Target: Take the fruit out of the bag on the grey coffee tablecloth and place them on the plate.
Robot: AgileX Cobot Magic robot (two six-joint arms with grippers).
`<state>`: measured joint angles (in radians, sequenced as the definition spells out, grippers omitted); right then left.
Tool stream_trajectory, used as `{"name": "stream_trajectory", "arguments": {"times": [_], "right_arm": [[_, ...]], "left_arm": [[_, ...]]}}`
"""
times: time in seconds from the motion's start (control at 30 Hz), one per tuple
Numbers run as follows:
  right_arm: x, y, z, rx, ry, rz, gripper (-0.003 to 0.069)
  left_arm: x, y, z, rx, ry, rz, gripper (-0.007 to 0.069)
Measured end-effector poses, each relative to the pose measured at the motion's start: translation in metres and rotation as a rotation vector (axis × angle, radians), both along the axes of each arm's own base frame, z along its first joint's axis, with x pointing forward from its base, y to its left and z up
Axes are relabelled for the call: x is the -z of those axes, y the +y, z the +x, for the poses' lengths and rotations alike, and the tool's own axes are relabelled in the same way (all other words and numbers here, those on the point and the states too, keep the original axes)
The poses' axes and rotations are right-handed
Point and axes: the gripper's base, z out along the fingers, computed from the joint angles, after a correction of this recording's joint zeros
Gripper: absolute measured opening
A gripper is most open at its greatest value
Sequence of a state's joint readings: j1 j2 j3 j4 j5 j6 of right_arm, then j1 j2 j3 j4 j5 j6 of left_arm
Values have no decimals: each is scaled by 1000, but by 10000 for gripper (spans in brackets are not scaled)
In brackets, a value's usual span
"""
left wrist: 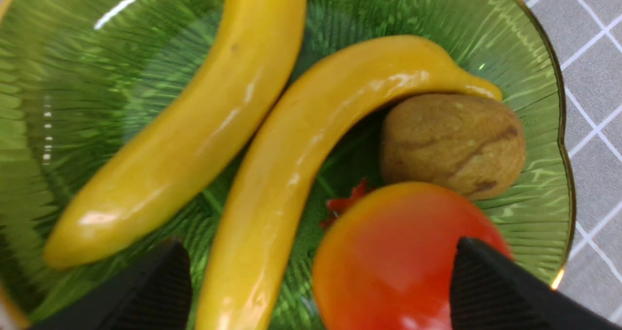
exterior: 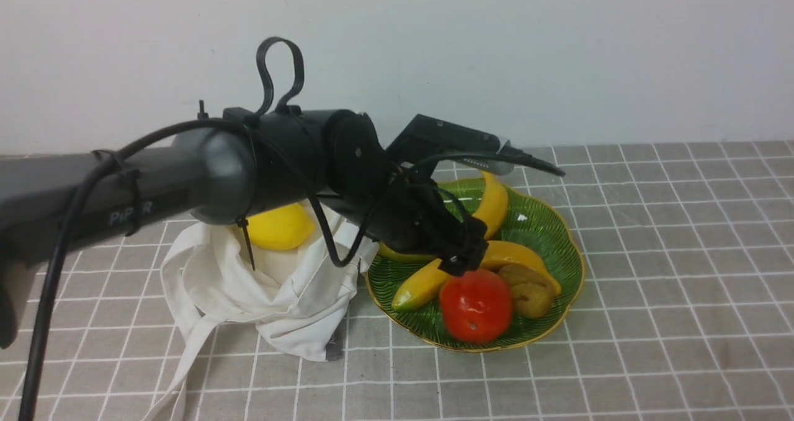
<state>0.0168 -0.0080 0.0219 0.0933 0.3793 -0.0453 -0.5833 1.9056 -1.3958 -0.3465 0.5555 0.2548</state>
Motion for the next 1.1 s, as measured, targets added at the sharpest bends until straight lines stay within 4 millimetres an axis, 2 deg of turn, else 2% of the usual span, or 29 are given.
{"name": "stream_trajectory", "arguments": {"times": [0.1,0.17,0.2,0.33,0.37,0.4,0.47,0.57,0.63,0.7,0.8,0.9,1.0,1.1], "right_arm": [[0,0,0,0,0,0,-14],[0,0,0,0,0,0,-14],[0,0,0,0,0,0,-14],[0,0,0,0,0,0,-14],[0,0,0,0,0,0,-14],[0,0,0,0,0,0,-14],[0,0,0,0,0,0,-14],[0,0,0,0,0,0,-14],[0,0,0,0,0,0,-14],[0,0,0,0,0,0,-14],[0,0,0,0,0,0,-14],[0,0,0,0,0,0,-14],[0,0,0,0,0,0,-14],[0,0,0,0,0,0,-14]], "left_arm": [[-23,5,3,25,5,17,570],[-52,13,3,46,-17,34,461],[-57,16,3,53,-12,49,437],[-121,44,-13,88,-29,148,158],[-124,45,-14,89,-26,148,144],[-143,58,-24,85,-28,190,60],[-162,70,-36,74,-50,213,17],[-187,87,-58,32,-104,217,-3],[-201,102,-82,-6,-133,200,-8],[-203,113,-101,-25,-135,192,-8],[-190,131,-136,-36,-98,191,-8],[-152,143,-176,-13,-70,108,-8],[-127,146,-196,-26,-118,-37,-8],[-91,151,-209,-80,-171,-163,-8]]}}
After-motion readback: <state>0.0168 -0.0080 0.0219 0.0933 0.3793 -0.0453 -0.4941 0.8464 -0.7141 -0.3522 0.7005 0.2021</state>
